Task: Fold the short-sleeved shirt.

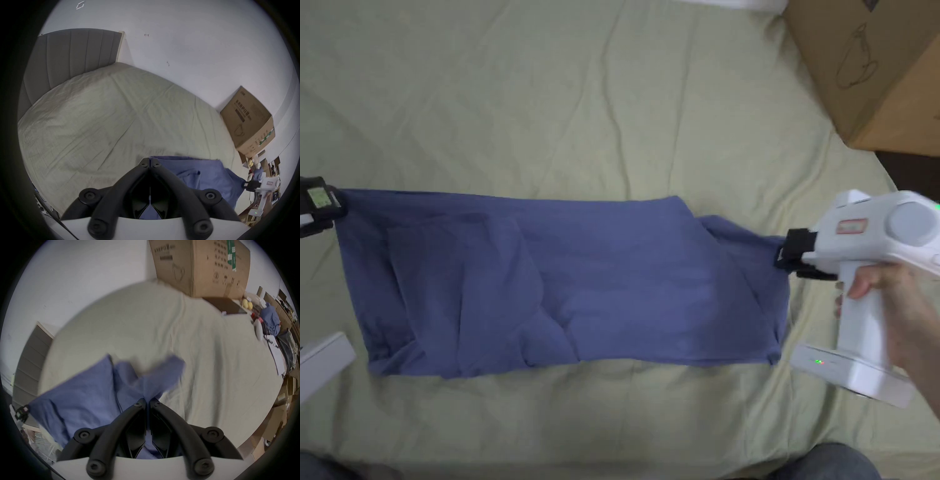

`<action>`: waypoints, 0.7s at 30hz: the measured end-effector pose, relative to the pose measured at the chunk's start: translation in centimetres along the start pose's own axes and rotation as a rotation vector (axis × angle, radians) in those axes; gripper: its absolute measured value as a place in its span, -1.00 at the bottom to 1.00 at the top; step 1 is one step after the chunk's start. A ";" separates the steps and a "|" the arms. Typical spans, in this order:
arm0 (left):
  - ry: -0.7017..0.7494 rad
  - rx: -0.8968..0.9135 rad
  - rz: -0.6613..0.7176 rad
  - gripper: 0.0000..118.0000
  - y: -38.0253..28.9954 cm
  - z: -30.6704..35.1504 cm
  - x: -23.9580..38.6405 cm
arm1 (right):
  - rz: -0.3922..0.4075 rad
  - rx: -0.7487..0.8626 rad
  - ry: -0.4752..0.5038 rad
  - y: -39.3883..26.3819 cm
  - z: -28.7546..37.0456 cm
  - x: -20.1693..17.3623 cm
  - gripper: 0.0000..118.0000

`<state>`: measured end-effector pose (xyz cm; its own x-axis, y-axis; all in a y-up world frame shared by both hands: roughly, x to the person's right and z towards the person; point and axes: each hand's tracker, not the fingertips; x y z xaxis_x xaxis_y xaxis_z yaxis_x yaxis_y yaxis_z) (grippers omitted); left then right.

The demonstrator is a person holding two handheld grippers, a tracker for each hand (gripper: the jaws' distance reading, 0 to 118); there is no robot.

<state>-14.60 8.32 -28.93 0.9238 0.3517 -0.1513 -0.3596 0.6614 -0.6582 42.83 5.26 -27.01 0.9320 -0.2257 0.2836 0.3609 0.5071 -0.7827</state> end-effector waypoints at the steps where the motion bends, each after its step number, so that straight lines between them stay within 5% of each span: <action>1: -0.007 0.025 -0.004 -1.00 0.9 0.6 0.1 | -0.003 0.047 0.023 0.8 2.0 0.0 -0.96; 7: -0.055 0.232 0.007 -1.00 5.8 6.6 0.4 | 0.027 0.335 0.099 4.4 14.5 -0.4 -0.96; 13: -0.118 0.455 0.081 -1.00 9.2 14.7 -1.2 | -0.026 0.577 0.145 5.2 25.4 1.6 -0.96; 21: -0.155 0.638 0.198 -1.00 11.0 22.5 -3.9 | -0.134 0.694 0.241 3.3 33.2 6.0 -0.96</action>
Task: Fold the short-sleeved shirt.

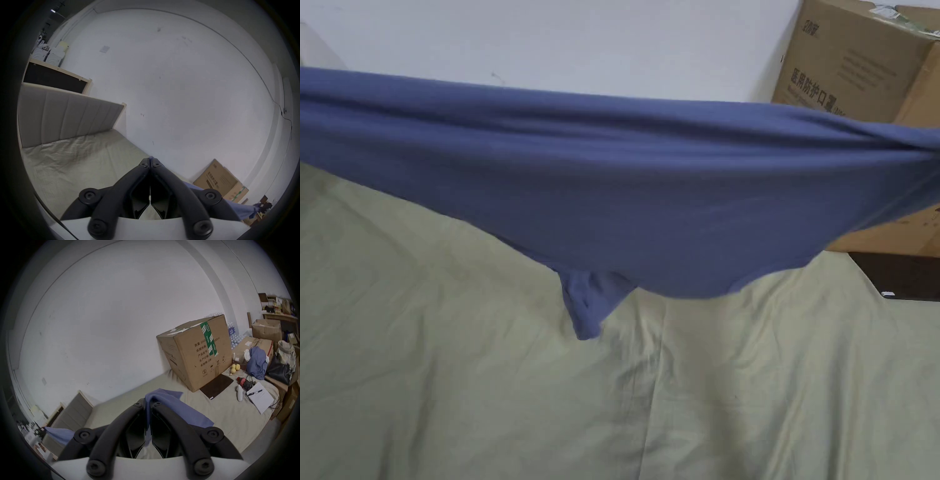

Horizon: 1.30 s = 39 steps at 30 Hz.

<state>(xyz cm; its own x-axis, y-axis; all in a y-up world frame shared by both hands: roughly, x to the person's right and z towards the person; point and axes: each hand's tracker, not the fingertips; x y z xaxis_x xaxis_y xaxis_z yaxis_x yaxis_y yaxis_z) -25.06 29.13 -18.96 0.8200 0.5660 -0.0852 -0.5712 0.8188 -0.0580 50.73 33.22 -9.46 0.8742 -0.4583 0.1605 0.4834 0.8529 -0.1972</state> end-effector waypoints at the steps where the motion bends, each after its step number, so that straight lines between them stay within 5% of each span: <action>1: -0.013 0.013 0.009 -1.00 0.4 0.4 0.1 | -0.036 0.000 0.015 0.3 0.6 0.2 -0.96; 15: 0.030 -0.004 -0.088 -1.00 2.7 -1.8 2.3 | 0.080 -0.028 -0.066 6.1 -3.0 -4.1 -0.96; 16: 0.053 -0.015 -0.105 -1.00 4.8 -7.2 6.2 | 0.092 -0.029 -0.072 6.7 -4.0 -4.6 -0.96; 29: 0.150 -0.014 -0.134 -1.00 7.8 -23.8 14.8 | 0.227 0.096 -0.307 16.2 -22.0 -13.1 -0.96; 39: 0.190 -0.076 -0.111 -1.00 3.1 -33.7 13.0 | 0.250 0.171 -0.342 15.4 -27.5 -16.1 -0.96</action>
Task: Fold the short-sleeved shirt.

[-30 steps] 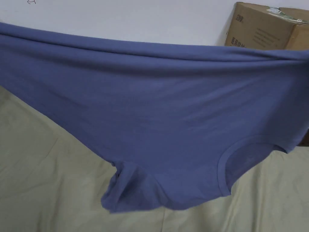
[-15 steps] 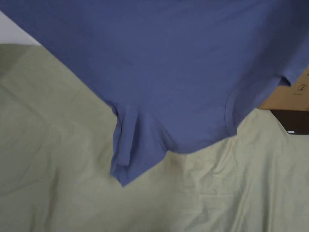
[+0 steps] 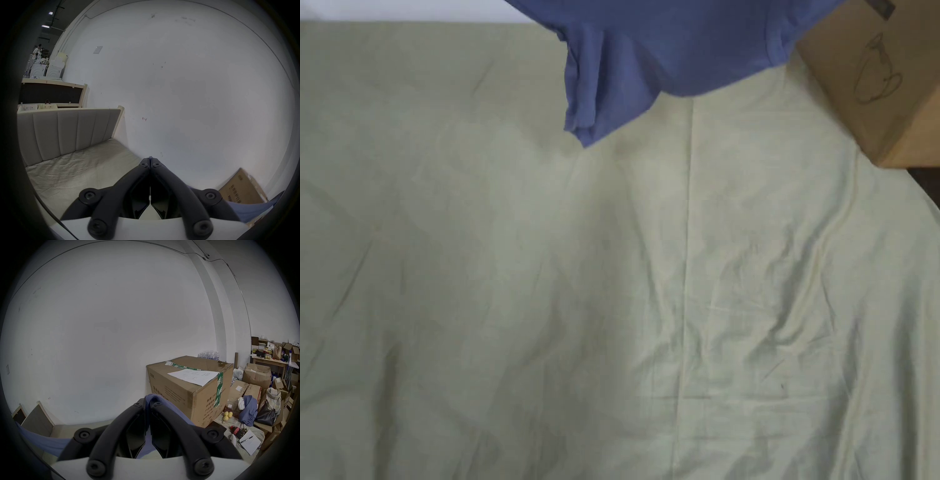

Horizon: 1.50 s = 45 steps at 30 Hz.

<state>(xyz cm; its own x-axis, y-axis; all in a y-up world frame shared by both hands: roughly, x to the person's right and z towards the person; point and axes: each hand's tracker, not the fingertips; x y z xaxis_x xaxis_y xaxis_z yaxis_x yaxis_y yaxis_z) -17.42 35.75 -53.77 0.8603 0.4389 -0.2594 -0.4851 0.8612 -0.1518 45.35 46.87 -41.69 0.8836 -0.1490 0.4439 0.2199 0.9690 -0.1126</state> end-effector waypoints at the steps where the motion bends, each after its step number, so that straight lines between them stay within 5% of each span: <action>1: 0.015 -0.025 -0.027 -1.00 -1.1 -0.5 -0.4 | 0.004 -0.011 -0.006 -0.3 0.1 0.1 -0.96; 11: -0.005 -0.260 -0.062 -1.00 -13.8 2.1 -9.2 | 0.011 -0.322 -0.010 -16.2 -3.0 7.7 -0.96; 22: 0.052 -0.570 -0.051 -1.00 -29.2 14.6 -22.8 | -0.089 -0.602 -0.046 -35.6 9.5 20.6 -0.96; 26: 0.092 -0.665 -0.190 -1.00 -33.6 18.5 -24.5 | -0.172 -0.679 -0.062 -41.1 15.0 22.8 -0.96; 35: 0.198 -0.731 -0.108 -0.97 -35.9 21.9 -28.9 | -0.205 -0.731 -0.053 -45.6 21.6 25.6 -0.96; 36: 0.221 -0.735 -0.094 -0.75 -35.7 21.9 -29.1 | -0.220 -0.740 -0.038 -45.7 21.7 26.0 -0.95; 38: 0.284 -0.695 -0.102 0.20 -35.0 22.0 -29.5 | -0.221 -0.752 -0.029 -45.6 21.9 26.0 -0.68; 39: 0.293 -0.674 -0.106 0.60 -34.5 22.1 -29.6 | -0.192 -0.760 -0.038 -45.3 21.9 25.9 -0.24; 40: 0.306 -0.638 -0.113 0.93 -33.7 22.3 -29.6 | -0.139 -0.746 -0.048 -44.9 21.7 26.2 0.44; 41: 0.298 -0.588 -0.128 1.00 -32.6 22.5 -29.4 | -0.088 -0.723 -0.077 -44.2 21.7 26.0 0.71; 45: 0.151 -0.370 -0.198 1.00 -28.2 25.1 -25.7 | 0.107 -0.503 -0.077 -39.5 22.0 24.7 0.74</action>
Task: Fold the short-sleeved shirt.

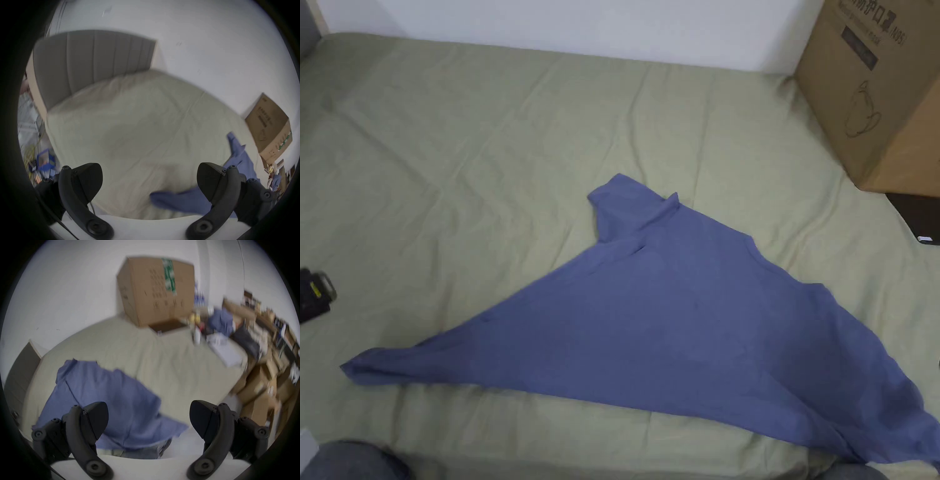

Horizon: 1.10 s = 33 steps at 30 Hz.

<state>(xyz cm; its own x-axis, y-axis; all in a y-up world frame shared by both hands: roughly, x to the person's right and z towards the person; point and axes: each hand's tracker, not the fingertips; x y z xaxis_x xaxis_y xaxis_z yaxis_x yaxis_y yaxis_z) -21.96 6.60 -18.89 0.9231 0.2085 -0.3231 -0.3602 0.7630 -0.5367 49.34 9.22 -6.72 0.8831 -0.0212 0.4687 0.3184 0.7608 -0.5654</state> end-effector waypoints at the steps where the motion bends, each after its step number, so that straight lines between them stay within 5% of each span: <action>1: -0.003 0.060 -0.028 1.00 0.8 1.1 1.2 | 0.041 0.058 -0.001 1.2 1.0 -0.7 0.74; 6: -0.084 0.313 -0.220 1.00 1.9 5.6 8.0 | 0.152 0.343 0.110 4.8 6.1 -5.6 0.75; 12: -0.199 0.325 -0.289 1.00 -0.2 6.2 12.3 | 0.194 0.406 0.221 4.3 7.5 -10.6 0.87; 15: -0.213 0.311 -0.329 0.61 -1.5 6.1 13.0 | 0.232 0.410 0.228 3.2 6.9 -12.4 0.75; 17: -0.210 0.302 -0.351 -0.36 -2.3 5.5 13.0 | 0.236 0.426 0.240 2.4 6.7 -13.3 0.07; 19: -0.230 0.279 -0.348 -0.99 -2.7 5.1 12.7 | 0.208 0.420 0.264 1.8 6.3 -13.9 -1.00; 21: -0.252 0.251 -0.329 -1.00 -3.0 5.1 12.8 | 0.157 0.395 0.312 1.3 5.9 -14.0 -1.00; 30: -0.213 0.176 -0.311 -0.96 -1.7 4.7 11.8 | 0.179 0.378 0.335 0.6 5.3 -14.7 -1.00; 32: -0.171 0.065 -0.294 -0.18 -0.6 3.8 10.9 | 0.183 0.377 0.330 0.7 5.4 -14.8 -1.00; 33: -0.167 0.041 -0.279 0.03 -0.2 3.2 10.2 | 0.183 0.376 0.330 0.7 5.4 -14.7 -1.00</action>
<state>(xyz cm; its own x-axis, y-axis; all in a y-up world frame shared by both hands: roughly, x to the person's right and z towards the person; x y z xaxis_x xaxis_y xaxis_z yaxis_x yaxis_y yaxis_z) -12.01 10.58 -19.60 0.9960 0.0831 -0.0341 -0.0881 0.8280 -0.5537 34.69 13.53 -10.34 0.9934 -0.0231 0.1122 0.0568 0.9498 -0.3077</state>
